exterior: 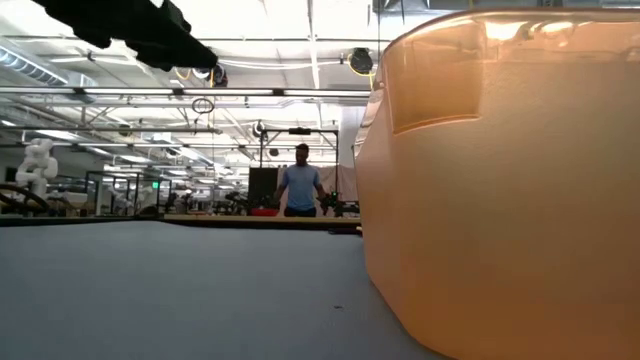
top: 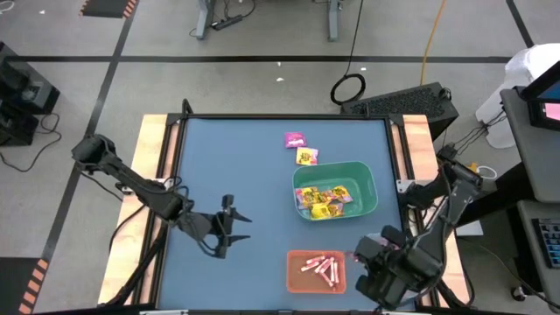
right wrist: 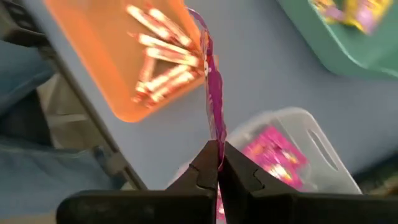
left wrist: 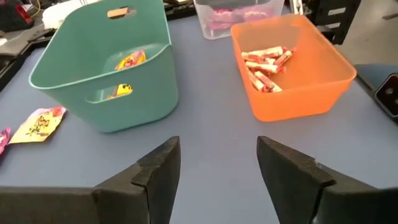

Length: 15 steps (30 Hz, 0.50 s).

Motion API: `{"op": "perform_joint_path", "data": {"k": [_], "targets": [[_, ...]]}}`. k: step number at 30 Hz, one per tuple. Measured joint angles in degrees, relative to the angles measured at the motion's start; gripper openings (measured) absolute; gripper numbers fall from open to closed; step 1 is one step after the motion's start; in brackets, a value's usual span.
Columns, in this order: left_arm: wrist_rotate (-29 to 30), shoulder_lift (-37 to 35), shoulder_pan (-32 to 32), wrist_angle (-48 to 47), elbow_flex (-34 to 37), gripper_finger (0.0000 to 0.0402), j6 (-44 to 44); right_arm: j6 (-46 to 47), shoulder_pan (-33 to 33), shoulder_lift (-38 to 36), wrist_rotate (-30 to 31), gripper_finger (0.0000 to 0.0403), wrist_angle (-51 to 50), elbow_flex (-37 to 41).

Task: Sort candy
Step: Put the purple candy pack into the transparent bin

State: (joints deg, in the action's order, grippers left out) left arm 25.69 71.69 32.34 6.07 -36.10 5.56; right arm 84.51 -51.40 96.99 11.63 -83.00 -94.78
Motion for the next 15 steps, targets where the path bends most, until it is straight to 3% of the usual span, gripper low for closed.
{"op": "perform_joint_path", "data": {"k": [6,15], "targets": [[0.0,0.8,-0.2,0.0,0.0,0.0217,0.1,8.8,-3.4,1.2,-0.8,0.0,-6.3,0.0],[0.0,0.8,-0.2,0.1,0.0,0.0217,-0.9,15.4,-6.4,6.8,-11.8,0.0,-6.5,4.3]]}}
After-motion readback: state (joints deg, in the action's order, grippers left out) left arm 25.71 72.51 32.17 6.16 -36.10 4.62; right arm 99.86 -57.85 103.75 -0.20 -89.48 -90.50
